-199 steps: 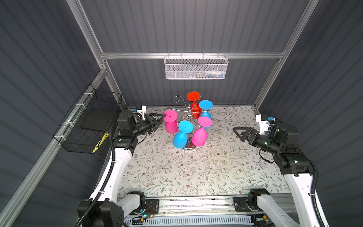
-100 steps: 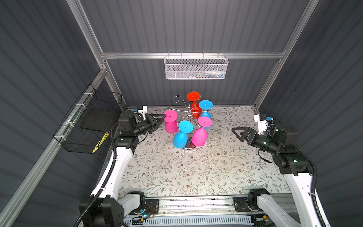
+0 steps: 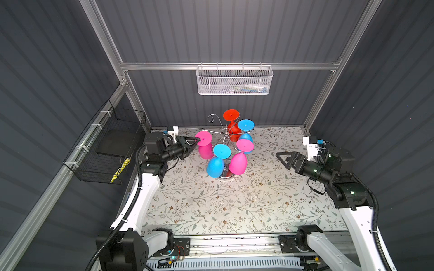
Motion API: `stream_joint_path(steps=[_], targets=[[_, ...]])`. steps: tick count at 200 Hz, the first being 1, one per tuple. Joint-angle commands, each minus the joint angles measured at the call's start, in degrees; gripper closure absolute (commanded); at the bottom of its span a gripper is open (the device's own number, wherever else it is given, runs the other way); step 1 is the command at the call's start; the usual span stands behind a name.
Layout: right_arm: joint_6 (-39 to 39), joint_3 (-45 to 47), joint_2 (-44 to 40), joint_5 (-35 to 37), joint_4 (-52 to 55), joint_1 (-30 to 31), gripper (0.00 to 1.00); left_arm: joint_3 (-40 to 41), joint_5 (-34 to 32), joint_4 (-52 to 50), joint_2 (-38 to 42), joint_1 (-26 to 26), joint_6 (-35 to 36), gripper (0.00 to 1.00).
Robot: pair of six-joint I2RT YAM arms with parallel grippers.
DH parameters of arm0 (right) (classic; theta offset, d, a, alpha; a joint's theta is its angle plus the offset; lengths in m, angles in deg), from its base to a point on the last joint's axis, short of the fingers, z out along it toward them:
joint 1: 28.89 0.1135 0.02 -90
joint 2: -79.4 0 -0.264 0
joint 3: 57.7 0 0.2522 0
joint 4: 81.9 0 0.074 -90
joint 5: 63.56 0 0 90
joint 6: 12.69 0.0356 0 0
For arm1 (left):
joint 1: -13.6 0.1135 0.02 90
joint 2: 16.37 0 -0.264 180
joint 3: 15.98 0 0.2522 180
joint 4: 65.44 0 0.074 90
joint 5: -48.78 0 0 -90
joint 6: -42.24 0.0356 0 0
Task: Take the wine glass off the wine glass rack
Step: Pick up the wine glass from the wine glass rack.
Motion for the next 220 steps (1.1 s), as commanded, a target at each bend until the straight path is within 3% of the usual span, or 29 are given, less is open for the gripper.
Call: stream_joint_path(steps=[1,104,220], targets=[[0.3,0.2,-0.1,0.7,-0.6,0.6,0.01,0.0,1.3,0.8,-0.3,-0.3,-0.5,0.8],[0.5,0.2,0.1,1.8,-0.7,1.6,0.01,-0.3,1.7,0.3,0.1,-0.2,-1.0,1.0],[0.6,0.2,-0.7,2.2,-0.4,2.1,0.01,-1.5,0.6,2.7,1.9,-0.2,-6.8,1.0]])
